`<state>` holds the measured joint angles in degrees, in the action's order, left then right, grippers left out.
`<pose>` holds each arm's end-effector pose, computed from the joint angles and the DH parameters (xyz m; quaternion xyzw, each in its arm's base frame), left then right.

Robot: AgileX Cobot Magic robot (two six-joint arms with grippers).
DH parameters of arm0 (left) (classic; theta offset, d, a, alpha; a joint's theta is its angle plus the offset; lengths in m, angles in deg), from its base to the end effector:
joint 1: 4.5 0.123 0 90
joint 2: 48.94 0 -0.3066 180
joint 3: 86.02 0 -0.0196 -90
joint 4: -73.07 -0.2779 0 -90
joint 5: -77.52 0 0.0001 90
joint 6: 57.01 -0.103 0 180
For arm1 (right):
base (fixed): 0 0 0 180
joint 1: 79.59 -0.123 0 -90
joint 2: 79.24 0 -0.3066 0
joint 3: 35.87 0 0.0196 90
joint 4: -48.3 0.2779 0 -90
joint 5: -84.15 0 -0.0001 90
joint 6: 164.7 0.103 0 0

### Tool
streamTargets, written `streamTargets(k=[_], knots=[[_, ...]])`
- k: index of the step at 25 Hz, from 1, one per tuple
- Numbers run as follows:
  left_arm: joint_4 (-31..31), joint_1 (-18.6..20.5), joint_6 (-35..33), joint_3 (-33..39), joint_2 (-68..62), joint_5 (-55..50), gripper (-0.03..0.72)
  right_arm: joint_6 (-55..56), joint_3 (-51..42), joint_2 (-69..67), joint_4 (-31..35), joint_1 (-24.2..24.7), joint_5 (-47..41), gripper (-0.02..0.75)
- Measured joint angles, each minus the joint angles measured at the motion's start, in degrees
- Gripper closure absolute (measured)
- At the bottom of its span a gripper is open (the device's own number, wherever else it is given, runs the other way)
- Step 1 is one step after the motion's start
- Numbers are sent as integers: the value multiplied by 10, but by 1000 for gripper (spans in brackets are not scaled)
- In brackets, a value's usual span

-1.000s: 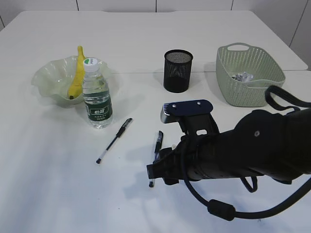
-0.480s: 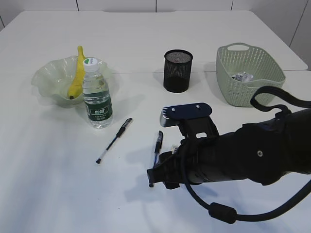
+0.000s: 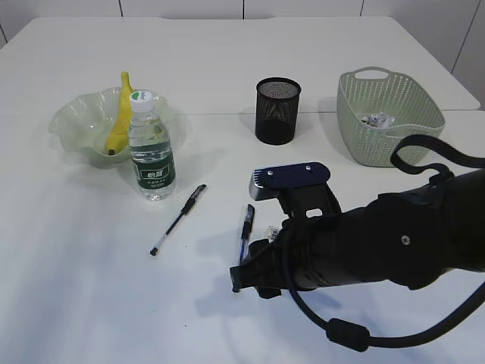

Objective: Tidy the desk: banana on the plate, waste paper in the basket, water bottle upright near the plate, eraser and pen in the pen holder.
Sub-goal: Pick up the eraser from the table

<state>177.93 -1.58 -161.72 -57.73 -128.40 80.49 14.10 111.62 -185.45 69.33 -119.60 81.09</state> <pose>0.3115 0.0210 0.3257 -0.0365 0.8107 0.0343 0.5833 0.2649 0.2250 0.1408 -0.1688 0.9291 0.1719 0.2807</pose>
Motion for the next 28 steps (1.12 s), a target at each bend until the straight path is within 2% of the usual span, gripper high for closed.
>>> streamTargets(k=[6,10,17,24,28], knots=[[0,0,0,0,0,-7,193,-7,3,0,0,0,-32,349],[-1,0,3,0,0,-25,192,-9,36,0,-3,11,-75,349],[-1,0,10,0,0,-35,193,-10,111,0,-60,49,-142,349],[-2,0,11,0,0,-37,192,-10,170,-7,-121,89,-264,349],[-2,0,11,0,0,-40,192,-10,209,-12,-160,94,-323,349]])
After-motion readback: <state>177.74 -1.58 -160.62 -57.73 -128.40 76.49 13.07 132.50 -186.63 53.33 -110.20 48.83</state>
